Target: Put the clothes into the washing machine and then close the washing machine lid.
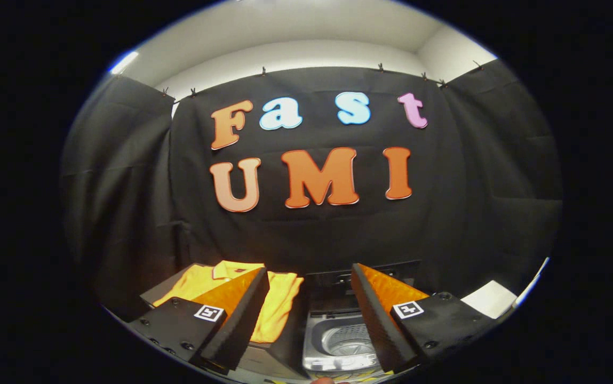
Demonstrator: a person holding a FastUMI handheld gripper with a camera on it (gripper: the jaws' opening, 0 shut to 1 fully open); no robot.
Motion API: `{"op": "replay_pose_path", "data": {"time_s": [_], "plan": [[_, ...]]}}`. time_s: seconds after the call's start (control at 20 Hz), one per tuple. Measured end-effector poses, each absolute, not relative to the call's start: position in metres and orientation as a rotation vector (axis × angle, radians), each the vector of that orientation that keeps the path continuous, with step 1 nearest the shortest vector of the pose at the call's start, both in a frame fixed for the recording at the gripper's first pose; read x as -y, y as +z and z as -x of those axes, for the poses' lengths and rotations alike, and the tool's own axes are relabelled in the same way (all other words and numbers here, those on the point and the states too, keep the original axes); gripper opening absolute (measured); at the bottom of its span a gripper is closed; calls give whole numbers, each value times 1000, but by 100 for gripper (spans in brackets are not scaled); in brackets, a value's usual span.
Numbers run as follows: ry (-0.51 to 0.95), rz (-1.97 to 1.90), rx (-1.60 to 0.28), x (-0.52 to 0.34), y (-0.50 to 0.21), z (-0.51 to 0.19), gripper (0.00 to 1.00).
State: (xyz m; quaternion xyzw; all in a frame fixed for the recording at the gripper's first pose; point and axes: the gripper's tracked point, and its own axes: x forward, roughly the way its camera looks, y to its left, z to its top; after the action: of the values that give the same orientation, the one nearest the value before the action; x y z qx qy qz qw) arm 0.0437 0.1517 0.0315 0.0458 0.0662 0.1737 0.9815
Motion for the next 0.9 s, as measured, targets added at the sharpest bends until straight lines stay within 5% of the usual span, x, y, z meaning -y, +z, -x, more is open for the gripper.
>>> {"op": "replay_pose_path", "data": {"time_s": [0.3, 0.9], "plan": [[493, -119, -242, -232, 30, -75, 98], [566, 5, -781, -369, -96, -120, 99]]}}
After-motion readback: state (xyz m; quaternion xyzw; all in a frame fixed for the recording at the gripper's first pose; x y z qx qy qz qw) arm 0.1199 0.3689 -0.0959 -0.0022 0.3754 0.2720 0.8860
